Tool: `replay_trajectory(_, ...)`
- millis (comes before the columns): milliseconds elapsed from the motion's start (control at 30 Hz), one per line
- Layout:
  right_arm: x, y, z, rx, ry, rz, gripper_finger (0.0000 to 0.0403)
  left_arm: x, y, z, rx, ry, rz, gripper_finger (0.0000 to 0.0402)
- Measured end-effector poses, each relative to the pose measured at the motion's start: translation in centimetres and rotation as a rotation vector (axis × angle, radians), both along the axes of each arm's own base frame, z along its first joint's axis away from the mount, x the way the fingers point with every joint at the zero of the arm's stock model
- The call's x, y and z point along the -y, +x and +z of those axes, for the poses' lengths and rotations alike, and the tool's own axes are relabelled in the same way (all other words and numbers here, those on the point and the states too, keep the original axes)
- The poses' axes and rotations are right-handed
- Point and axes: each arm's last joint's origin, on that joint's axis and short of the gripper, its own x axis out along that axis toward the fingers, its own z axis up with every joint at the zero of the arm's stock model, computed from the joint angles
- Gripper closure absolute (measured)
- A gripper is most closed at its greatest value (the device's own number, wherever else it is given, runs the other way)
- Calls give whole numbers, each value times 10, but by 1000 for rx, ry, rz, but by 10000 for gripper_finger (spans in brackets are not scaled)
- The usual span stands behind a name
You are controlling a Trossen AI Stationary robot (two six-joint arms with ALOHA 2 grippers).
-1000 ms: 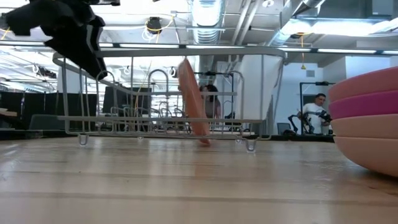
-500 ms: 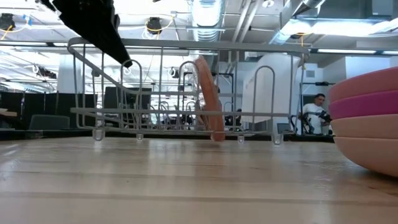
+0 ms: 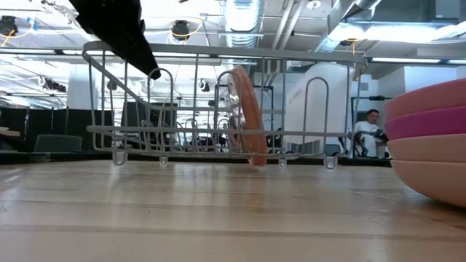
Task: Sort dishes
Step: Put the light pink plate in the dish rack
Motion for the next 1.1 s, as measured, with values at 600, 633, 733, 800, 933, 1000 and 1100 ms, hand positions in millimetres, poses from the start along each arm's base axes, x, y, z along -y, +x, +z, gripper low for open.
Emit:
replay_trajectory(600,-10,-7,-4,8,86,55,203,0,-3,-6,-56,-2,-47,208)
replay_trajectory(633,-10,-7,-4,8,94,55,203,-1,-4,-6,-69,8,-47,198)
replay_trajectory(733,-10,-7,-7,-8,107,52,203,-2,-7,-7,-114,8,-65,176)
replay_trajectory(800,-10,-7,-10,-25,114,49,203,-2,-8,-6,-134,-7,-95,172)
replay_trajectory(933,-8,-7,-15,-44,133,35,203,0,-8,-3,-158,-29,-153,172)
replay_trajectory(1000,-6,-6,-15,-45,142,26,203,1,-8,-2,-174,-14,-178,172)
replay_trajectory(1100,-6,-6,-16,-45,149,24,203,-1,-10,1,-187,43,-141,172)
